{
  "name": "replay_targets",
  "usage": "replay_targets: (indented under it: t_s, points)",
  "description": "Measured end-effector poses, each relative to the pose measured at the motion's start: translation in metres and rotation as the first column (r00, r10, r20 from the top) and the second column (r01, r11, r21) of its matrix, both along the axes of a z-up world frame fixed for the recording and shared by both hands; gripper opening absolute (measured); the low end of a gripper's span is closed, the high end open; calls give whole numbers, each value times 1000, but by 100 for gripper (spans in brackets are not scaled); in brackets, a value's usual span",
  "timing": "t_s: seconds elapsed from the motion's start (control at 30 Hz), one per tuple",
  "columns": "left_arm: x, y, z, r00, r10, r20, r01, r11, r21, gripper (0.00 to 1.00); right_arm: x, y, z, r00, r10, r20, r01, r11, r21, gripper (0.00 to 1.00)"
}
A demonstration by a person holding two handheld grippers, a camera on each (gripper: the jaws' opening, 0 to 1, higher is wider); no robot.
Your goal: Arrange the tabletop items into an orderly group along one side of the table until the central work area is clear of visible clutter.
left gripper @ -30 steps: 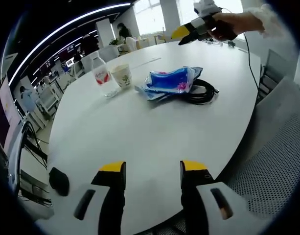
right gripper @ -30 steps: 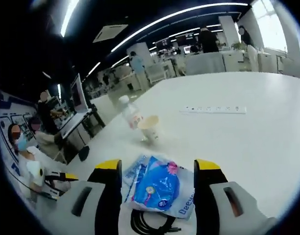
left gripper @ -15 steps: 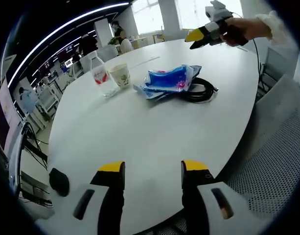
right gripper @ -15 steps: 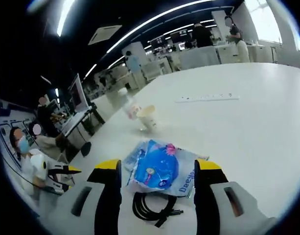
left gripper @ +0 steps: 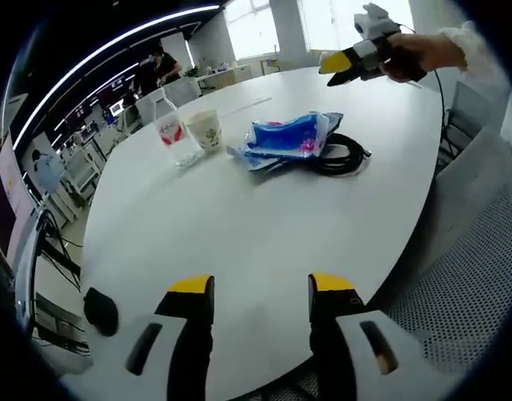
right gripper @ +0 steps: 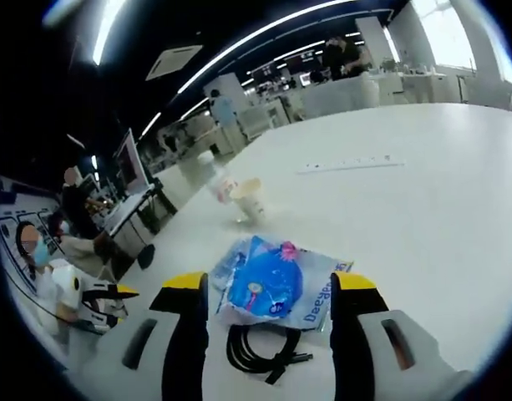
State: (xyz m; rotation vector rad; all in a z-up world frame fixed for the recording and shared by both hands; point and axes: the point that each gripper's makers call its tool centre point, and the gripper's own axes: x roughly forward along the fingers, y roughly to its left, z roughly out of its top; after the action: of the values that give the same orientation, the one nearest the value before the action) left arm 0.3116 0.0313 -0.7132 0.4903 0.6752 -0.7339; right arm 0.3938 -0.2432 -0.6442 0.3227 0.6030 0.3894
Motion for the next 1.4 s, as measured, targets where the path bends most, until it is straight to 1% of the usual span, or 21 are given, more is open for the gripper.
replay_targets:
  t_s: [0.2, 0.4, 0.53, 0.67, 0.8, 0.87, 1.0, 1.07, 1.1, 1.13, 1.17, 1.2, 1.27, 1.33, 1.4]
  points:
    - [1, 1, 1, 1000, 10, 2, -10, 1000, -8, 45, -5, 1, -7, 1000, -26, -15, 26, 999, 21, 56]
    - [1, -1, 5, 1000, 10, 13, -10, 1000, -28, 45, -10, 9, -14, 997, -76, -34, 78, 994, 75, 55]
    - [2, -2, 7, 1000, 13, 16, -12, 999, -43, 45, -17, 17, -17, 993, -106, -51, 111, 989, 98, 55]
    - [2, -4, 10, 1000, 13, 19, -11, 998, -60, 46, -24, 19, -19, 988, -140, -62, 146, 982, 118, 55]
    - [0, -8, 12, 1000, -7, 25, 9, 998, -68, 46, -35, 20, -27, 981, -170, -87, 180, 976, 120, 55]
    - [0, -8, 12, 1000, -7, 22, 8, 997, -74, 47, -39, 21, -28, 980, -176, -94, 187, 975, 121, 55]
    - [-1, -13, 16, 1000, -15, 17, 17, 994, -112, 48, -47, 21, -27, 975, -199, -104, 212, 968, 132, 55]
    - [-4, -17, 17, 1000, -17, -21, 14, 989, -144, 50, -53, 21, -27, 971, -212, -109, 225, 965, 136, 54]
    - [-4, -21, 19, 999, -18, -44, 10, 984, -177, 51, -57, 22, -26, 969, -217, -115, 233, 962, 142, 54]
    - [-4, -23, 19, 998, -24, -53, 14, 982, -186, 52, -59, 23, -26, 969, -219, -118, 235, 961, 146, 54]
    - [-5, -26, 20, 996, -21, -90, 1, 977, -215, 54, -63, 24, -26, 968, -221, -121, 238, 960, 146, 54]
    - [-4, -28, 21, 994, -26, -107, 0, 972, -234, 54, -64, 25, -26, 967, -222, -123, 238, 960, 145, 54]
    - [6, -31, 25, 993, -36, -115, 7, 970, -243, 54, -70, 27, -28, 966, -225, -130, 242, 960, 142, 54]
    - [19, -36, 33, 994, -54, -95, 30, 970, -242, 53, -75, 31, -30, 963, -231, -141, 251, 957, 145, 54]
    - [34, -44, 41, 993, -84, -81, 61, 966, -253, 53, -80, 36, -32, 959, -236, -153, 259, 954, 150, 53]
